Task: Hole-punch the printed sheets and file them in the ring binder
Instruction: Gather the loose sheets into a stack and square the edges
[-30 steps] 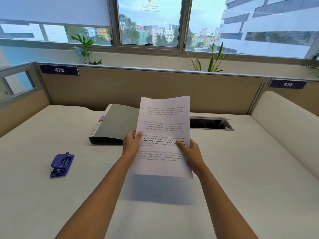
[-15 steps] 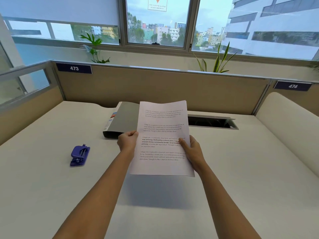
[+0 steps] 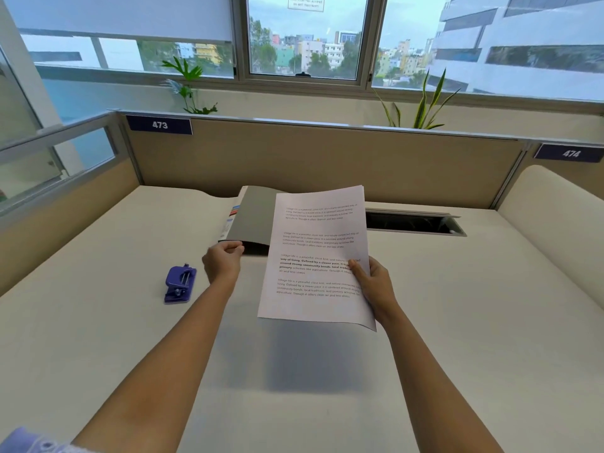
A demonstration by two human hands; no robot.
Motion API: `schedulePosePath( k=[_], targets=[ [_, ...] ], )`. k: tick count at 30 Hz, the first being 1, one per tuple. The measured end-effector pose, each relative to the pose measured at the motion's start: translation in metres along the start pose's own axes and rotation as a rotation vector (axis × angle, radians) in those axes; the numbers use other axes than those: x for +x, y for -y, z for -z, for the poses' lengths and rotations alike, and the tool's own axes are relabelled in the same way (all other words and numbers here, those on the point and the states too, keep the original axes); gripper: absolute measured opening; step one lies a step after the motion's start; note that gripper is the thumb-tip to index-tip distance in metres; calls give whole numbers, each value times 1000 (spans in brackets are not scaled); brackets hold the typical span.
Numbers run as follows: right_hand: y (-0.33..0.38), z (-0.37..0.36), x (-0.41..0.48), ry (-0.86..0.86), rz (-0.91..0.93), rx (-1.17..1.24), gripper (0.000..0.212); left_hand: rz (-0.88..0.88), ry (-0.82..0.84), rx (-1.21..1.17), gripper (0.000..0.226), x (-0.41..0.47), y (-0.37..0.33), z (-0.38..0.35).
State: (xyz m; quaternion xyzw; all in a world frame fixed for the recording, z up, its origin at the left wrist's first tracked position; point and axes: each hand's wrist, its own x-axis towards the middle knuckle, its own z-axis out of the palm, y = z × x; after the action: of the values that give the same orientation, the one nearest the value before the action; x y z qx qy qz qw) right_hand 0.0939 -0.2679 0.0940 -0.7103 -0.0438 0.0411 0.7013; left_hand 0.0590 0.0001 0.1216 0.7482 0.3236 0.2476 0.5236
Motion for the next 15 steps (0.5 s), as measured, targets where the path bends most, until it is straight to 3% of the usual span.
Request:
schedulePosePath(
  k=[6, 15],
  targets=[
    [-6, -4, -5, -45, 1, 15, 21, 27, -142, 299, 27, 27, 29, 32],
    [-12, -3, -10, -66, -7, 25, 22, 224, -139, 365, 41, 59, 65, 68]
  ],
)
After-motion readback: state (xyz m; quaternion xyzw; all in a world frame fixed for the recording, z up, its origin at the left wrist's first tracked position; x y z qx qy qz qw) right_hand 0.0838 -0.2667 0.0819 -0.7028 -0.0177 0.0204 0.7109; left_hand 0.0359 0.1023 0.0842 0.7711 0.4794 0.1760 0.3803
